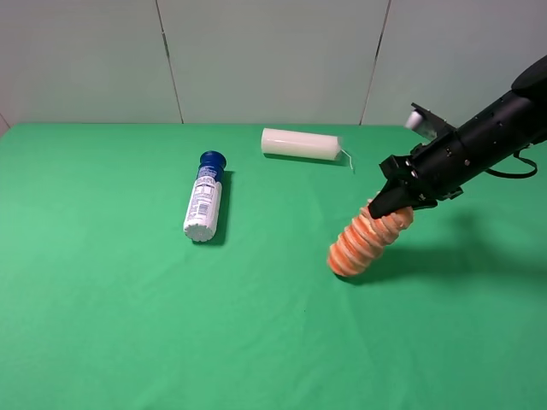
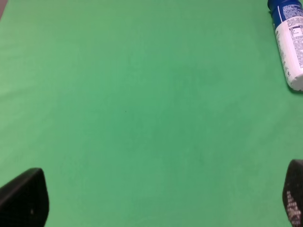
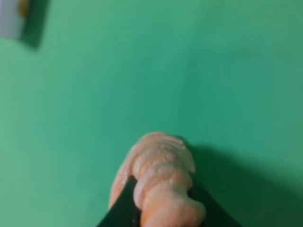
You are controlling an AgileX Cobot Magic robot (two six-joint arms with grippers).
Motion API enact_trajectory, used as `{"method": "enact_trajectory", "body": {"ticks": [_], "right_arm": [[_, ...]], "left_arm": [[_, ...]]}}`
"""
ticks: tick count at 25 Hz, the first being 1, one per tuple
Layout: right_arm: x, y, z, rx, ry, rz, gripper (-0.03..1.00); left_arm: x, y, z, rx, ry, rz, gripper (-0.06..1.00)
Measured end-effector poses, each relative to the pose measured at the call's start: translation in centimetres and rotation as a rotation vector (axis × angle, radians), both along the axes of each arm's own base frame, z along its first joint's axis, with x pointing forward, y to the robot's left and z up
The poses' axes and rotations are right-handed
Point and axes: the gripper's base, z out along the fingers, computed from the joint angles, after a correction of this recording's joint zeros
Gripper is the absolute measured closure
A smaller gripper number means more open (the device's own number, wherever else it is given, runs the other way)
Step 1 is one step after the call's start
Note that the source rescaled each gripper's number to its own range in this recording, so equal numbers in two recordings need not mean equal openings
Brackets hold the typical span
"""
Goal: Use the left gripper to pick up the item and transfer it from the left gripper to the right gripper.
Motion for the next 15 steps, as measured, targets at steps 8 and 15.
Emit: {"method": "enact_trajectory", "body": {"ticks": [8,15], "right_arm": [[0.2,-1.4,-0.8,-0.167,0.01,-0.067,0.96],[0.3,-1.7,-0.9,-0.199,-0.004,-0.069,0.65]], "left_arm": [[0.0,0.0,0.0,0.0,0.0,0.0,-0.06],[0.0,0.0,0.0,0.0,0.0,0.0,-0.06]]}}
